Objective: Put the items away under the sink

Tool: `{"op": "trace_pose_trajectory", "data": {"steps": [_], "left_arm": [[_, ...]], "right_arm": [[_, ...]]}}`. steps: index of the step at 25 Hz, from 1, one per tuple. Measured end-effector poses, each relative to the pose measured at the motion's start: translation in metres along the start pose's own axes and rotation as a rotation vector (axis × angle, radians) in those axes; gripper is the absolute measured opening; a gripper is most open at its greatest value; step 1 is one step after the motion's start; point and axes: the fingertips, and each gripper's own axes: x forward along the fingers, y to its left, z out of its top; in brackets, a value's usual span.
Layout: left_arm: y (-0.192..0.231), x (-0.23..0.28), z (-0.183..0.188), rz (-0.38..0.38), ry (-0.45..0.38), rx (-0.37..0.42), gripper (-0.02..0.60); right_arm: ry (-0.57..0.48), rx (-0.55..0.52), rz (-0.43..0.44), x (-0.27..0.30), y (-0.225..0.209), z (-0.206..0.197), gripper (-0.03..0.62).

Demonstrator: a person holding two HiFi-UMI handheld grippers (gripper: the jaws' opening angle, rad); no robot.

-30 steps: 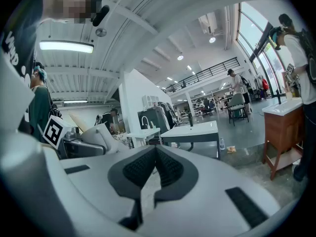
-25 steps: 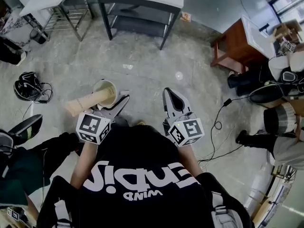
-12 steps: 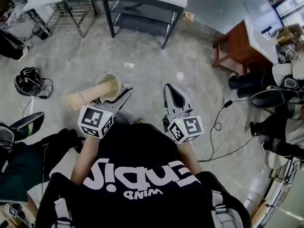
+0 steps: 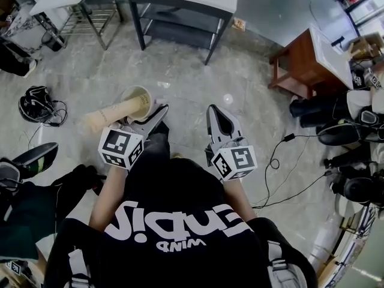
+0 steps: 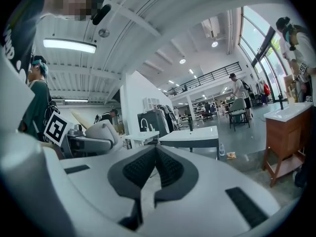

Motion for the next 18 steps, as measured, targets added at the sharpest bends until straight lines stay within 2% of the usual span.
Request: {"op": "trace_pose_trajectory", "data": {"steps": [8,14,18], "left_arm": [[0.022,0.06,-0.007,-0.049,0.008,0.004,0.465],[0.047,0.115,0.007,-0.068,0.013,0.016,0.465],[0.079,0.154,0.019,-0.071,0.018,0.016,0.465]], "right_arm": [[-0.014,-0.014,-0.071,0.043,-0.045,0.003,0.018],[-0.015,-0.01,-0.089,0.084,-0.085,0.018,0.018],[0.003,-0.001,-0.086,0.13,-0.103,0.024,0.018]]}}
